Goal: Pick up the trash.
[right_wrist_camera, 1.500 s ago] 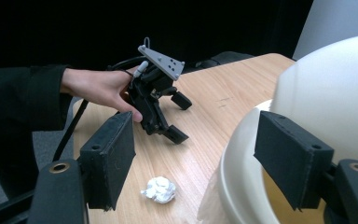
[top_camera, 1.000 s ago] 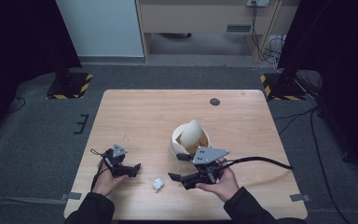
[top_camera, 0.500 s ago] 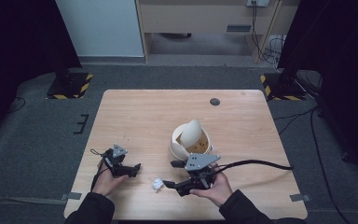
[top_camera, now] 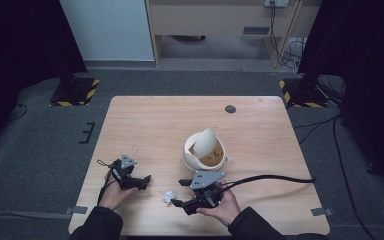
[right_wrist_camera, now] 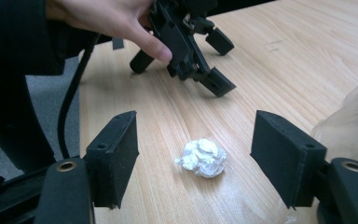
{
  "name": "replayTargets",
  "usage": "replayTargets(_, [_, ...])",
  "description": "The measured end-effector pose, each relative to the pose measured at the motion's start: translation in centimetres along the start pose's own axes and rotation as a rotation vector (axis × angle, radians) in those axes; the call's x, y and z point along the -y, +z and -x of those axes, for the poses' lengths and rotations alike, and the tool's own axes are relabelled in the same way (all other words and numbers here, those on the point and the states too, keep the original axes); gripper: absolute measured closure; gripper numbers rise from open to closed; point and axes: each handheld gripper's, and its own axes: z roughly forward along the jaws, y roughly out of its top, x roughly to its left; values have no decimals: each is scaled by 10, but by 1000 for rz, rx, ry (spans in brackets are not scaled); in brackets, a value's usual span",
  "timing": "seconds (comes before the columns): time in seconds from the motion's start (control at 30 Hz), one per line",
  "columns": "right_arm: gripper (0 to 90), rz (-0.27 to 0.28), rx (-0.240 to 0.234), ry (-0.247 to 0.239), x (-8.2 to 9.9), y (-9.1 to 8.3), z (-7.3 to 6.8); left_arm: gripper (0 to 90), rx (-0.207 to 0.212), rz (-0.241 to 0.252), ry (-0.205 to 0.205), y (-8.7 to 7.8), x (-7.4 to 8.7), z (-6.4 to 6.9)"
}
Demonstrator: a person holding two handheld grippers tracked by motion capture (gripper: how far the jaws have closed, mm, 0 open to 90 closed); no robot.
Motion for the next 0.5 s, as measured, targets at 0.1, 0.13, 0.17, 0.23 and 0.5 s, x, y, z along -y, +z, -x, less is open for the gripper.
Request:
replayTargets(0.1, [322,-13,8,3,4,6,0,0,0,1,-3,0,0,0])
replayTargets(0.13, [321,-16,10,7,5,8,0,0,0,1,-2,0,0,0])
replayTargets(0.17, [321,-22,9,7,7,11,0,0,0,1,-3,0,0,0])
replayTargets(0.23, [318,-33,10,10,9,14,0,0,0,0,-2,0,0,0])
replayTargets(0.5, [335,-87,28,-26,12,37,-12,0,0,-1,-1,0,0,0])
